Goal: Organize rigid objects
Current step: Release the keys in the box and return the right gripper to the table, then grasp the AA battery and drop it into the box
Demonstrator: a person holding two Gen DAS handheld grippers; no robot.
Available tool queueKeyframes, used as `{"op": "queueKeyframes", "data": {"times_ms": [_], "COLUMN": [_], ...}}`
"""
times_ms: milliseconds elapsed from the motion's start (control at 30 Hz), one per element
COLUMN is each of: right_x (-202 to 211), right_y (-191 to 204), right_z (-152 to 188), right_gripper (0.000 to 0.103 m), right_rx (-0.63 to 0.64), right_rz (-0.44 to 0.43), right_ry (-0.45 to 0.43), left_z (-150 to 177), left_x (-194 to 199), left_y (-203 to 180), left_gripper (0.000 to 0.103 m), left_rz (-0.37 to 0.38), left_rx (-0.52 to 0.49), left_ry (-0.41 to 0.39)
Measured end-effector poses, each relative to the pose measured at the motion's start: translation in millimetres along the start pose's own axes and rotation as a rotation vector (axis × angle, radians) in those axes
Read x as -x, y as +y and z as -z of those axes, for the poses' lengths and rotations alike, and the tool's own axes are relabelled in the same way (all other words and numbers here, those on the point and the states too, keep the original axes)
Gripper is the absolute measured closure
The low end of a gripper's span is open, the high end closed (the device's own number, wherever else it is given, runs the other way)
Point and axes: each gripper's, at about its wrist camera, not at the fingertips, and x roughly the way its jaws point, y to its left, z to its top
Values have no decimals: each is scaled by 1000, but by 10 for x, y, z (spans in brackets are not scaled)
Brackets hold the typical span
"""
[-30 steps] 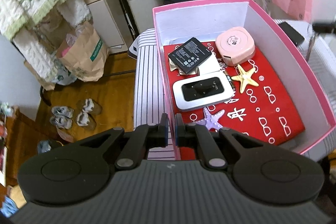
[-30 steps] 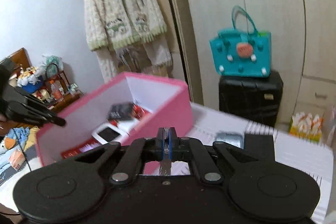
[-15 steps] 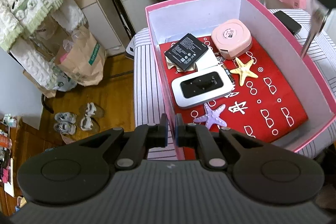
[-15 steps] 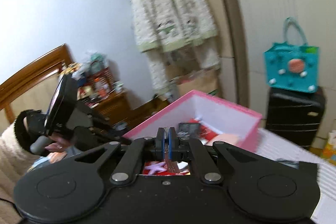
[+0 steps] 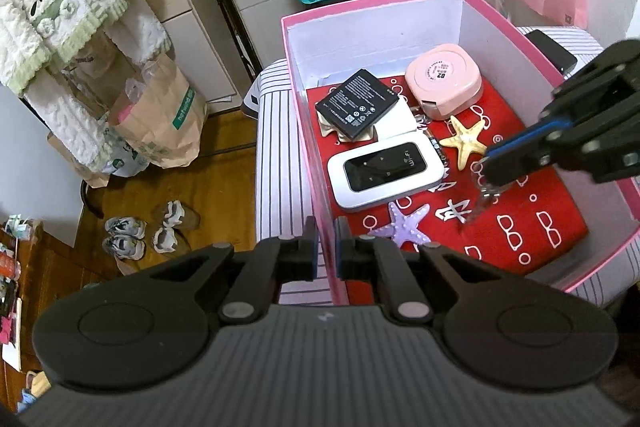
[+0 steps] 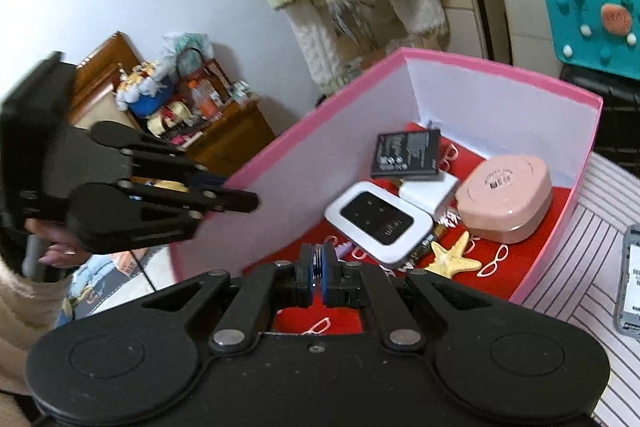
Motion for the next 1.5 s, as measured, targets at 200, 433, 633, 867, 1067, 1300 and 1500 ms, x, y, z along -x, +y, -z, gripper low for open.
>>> {"op": "queueKeyframes", "data": {"times_ms": [200,433,633,867,1067,1300,1500], "right_x": [112,772,1019,824,596,193,187], "right_y": [-152,-424,-688,-868,-840,-685,-583], "right_z": [25,337,631,880,931,1034,1087], "right_gripper": [89,80,74,67,54,54,78], "right_rx": [-23,-76,-115,-96,-98,-47,63], "right_rz": [-36,5,208,402,356,483,531], "right_ry": [-69,-259,-267,-193,-194,-218,-202], "left_z": [16,41,50,71,86,97,124], "left_x": [9,20,24,33,40,59,68], "left_y": [12,43,55,75,49,50,19], "left_gripper": [95,95,95,95,95,95,95], "left_rz": [4,13,18,20,5,8,-2], "left_rx": [10,49,81,125,133,137,127], "left_ry": [-9,-33,-43,-39,-42,-51,-68]}}
